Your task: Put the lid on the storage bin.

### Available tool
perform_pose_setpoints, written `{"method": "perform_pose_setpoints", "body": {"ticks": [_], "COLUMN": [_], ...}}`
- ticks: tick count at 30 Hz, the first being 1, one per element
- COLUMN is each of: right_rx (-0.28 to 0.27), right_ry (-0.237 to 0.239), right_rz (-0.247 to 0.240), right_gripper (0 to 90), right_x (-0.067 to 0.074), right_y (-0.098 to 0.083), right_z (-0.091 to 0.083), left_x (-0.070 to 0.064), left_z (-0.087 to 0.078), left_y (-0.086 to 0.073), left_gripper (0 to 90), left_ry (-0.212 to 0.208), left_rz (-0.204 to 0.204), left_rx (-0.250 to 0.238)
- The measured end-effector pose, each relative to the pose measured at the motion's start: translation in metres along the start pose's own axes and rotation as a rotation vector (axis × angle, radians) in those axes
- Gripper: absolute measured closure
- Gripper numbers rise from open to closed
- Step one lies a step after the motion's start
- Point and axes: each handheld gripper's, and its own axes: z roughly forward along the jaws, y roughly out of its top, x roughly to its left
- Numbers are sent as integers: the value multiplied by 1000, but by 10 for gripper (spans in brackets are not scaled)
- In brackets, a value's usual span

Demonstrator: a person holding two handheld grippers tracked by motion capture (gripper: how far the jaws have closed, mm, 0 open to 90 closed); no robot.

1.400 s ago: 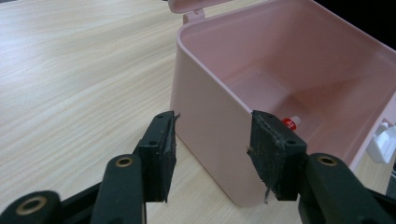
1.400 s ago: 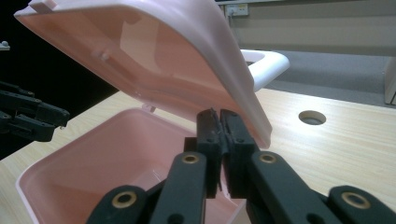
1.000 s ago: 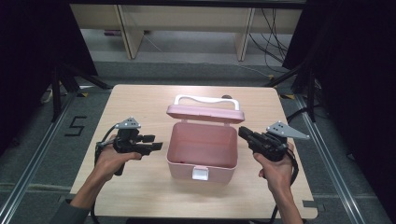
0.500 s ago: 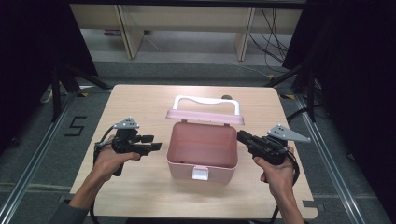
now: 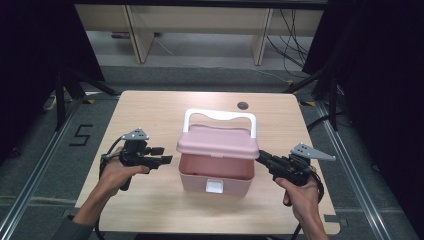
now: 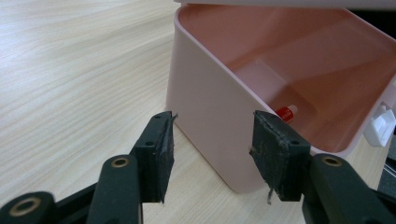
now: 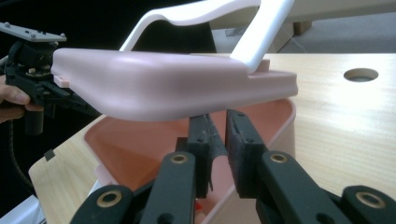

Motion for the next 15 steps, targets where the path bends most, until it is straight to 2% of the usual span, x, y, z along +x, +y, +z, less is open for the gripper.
{"method": "perform_pose_setpoints", "body": {"ticks": [5, 9, 10, 12, 14, 15], "right_rx": [19, 40, 45, 48, 73, 60], "right_ry": [25, 17, 18, -1, -2, -6], "right_rz": [11, -8, 4, -35, -7, -28], "right_gripper": [804, 791, 790, 783, 768, 760], "right_x": [0, 2, 3, 2, 4, 2], "right_y": [-9, -10, -11, -12, -14, -15], "right_z": [3, 4, 4, 3, 1, 2], "left_x": [-2, -4, -4, -4, -5, -5], "left_z": [2, 5, 6, 8, 8, 9], "left_y": [-1, -3, -4, -5, -6, -6], "left_gripper": [484, 479, 478, 479, 479, 479], "left_ry": [-9, -24, -34, -37, -36, -36], "left_rz": [1, 5, 8, 10, 5, 6], "left_rx": [11, 18, 36, 34, 31, 32]}}
